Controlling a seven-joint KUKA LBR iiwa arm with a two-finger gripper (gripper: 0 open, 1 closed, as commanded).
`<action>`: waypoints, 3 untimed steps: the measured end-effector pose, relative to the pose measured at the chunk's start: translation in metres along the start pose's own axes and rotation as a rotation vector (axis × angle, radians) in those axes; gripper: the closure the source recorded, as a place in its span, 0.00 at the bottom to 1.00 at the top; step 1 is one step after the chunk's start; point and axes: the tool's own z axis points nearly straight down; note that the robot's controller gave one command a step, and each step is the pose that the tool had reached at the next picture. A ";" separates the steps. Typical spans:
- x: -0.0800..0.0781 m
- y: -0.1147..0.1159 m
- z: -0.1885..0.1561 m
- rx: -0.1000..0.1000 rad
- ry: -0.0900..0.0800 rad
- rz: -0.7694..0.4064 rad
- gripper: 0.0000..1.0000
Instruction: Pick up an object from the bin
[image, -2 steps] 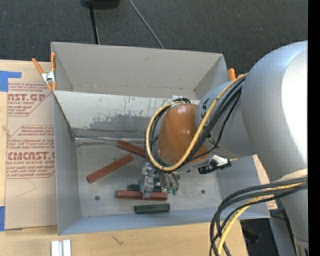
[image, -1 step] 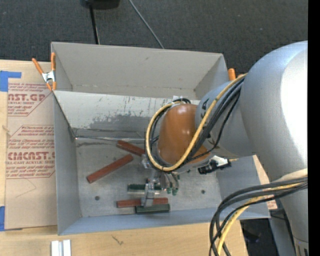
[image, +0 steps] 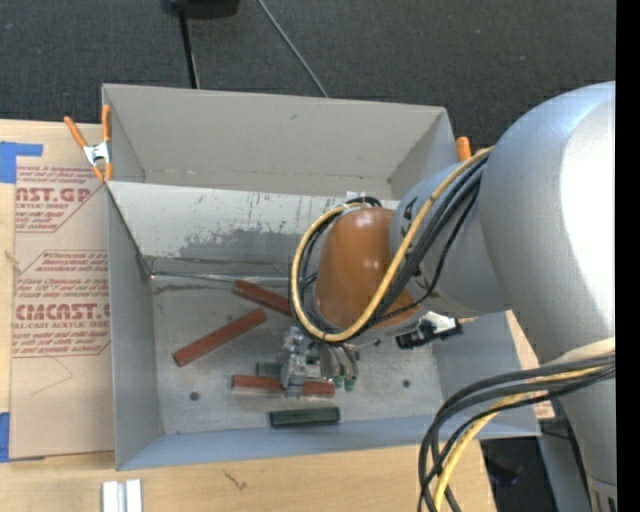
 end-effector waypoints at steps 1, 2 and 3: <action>0.000 0.000 0.000 0.000 0.000 0.000 1.00; 0.000 0.004 -0.037 0.002 0.002 -0.007 1.00; 0.000 0.002 -0.062 0.000 -0.003 0.000 1.00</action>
Offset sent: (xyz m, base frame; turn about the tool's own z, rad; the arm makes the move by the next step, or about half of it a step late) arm 0.0022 0.0051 0.0534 -0.0109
